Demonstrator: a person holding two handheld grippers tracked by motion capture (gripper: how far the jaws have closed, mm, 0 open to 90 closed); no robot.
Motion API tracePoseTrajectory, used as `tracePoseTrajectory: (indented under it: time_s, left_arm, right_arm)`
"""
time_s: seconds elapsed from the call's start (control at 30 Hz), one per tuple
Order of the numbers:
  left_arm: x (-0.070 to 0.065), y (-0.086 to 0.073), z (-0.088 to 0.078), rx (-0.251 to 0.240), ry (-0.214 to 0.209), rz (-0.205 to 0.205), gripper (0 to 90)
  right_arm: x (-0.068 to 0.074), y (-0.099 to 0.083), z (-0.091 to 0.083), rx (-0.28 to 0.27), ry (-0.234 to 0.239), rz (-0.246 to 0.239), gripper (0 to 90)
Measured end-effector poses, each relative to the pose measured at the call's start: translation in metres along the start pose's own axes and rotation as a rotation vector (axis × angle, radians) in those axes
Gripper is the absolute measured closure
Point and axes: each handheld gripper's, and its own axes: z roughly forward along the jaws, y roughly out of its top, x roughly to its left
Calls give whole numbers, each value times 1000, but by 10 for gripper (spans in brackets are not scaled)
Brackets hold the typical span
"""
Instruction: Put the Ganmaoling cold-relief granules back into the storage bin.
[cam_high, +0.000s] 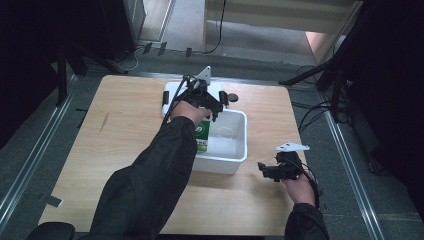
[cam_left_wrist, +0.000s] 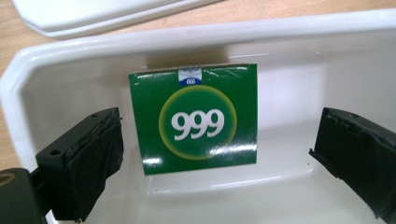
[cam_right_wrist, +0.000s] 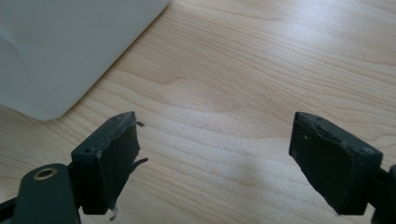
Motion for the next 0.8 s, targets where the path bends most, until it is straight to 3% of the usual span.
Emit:
tracePoseTrajectory:
  time_s: [0.23, 0.33, 0.5, 0.8]
  left_arm:
    - [5, -3, -19, -13, 4, 18, 22]
    - [8, -4, -34, -29, -19, 33, 22]
    - [12, -6, -46, -41, -34, 61, 22]
    - [34, -12, -64, -67, -62, 93, 22]
  right_arm:
    - [0, 0, 1, 4, -3, -3, 160]
    - [0, 0, 1, 6, -2, -5, 160]
    - [0, -1, 1, 9, 0, -3, 160]
    - [0, -1, 1, 12, 3, -8, 160]
